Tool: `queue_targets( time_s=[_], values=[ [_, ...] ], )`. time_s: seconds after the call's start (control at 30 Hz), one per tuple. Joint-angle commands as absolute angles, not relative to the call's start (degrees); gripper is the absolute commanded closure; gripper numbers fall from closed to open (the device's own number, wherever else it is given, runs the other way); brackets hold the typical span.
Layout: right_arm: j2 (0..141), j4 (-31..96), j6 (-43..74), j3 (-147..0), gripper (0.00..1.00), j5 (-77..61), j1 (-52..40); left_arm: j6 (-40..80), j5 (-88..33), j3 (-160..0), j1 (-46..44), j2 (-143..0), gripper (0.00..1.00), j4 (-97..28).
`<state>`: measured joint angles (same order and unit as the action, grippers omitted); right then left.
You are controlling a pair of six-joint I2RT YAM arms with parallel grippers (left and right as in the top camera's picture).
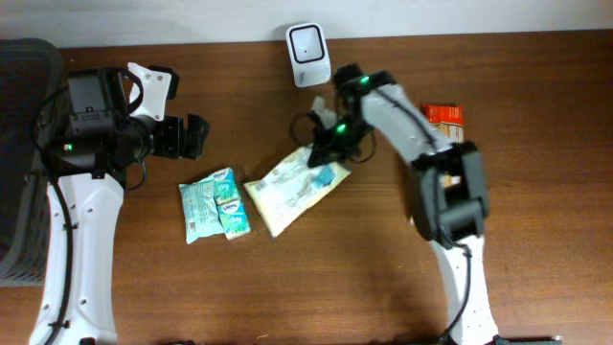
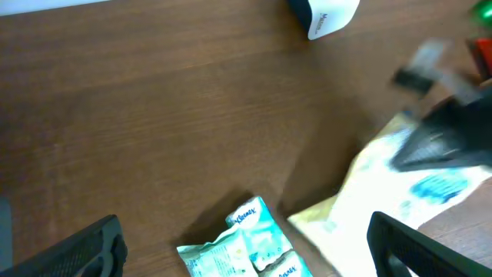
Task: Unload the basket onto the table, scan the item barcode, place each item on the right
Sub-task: 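Lift the snack bag and hold its barcode over the scanner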
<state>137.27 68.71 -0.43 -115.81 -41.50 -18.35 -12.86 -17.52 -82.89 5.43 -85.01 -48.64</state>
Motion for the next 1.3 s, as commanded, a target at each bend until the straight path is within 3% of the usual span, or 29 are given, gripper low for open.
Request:
queue_targets(
  time_s=[0.0, 0.33, 0.57, 0.73, 0.87, 1.0, 1.17, 1.27],
  values=[
    [124.2, 70.8, -4.3, -116.4, 0.96, -48.9, -14.1, -13.8, -17.6, -83.7, 5.5, -84.2, 0.01, -48.7],
    [109.0, 71.8, -4.3, -116.4, 0.96, -60.9, -5.1, -13.8, -17.6, -83.7, 5.5, -84.2, 0.01, -48.7],
    [107.0, 71.8, -4.1, -116.4, 0.96, -64.7, -4.7, -13.8, -17.6, -83.7, 5.5, -84.2, 0.01, -48.7],
    [107.0, 71.1, -4.0, -116.5, 0.96, -84.7, -2.2, -13.8, -17.6, -83.7, 5.5, -84.2, 0.01, -48.7],
    [106.8, 71.2, -2.5, -116.5, 0.96, -84.8, 2.8, -13.8, -17.6, -83.7, 5.5, -84.2, 0.01, -48.7],
    [105.8, 71.1, 0.4, -118.1, 0.96, -61.6, 0.4, -13.8, -17.6, -83.7, 5.5, -84.2, 0.01, -48.7],
    [106.8, 70.9, 9.0, -134.3, 0.96, -17.4, -12.4, -13.8, -17.6, -83.7, 5.5, -84.2, 0.01, -48.7],
    [109.1, 67.1, 4.6, -142.6, 0.96, 7.2, -20.1, -13.8, -17.6, -83.7, 5.5, -84.2, 0.01, -48.7]
  ],
)
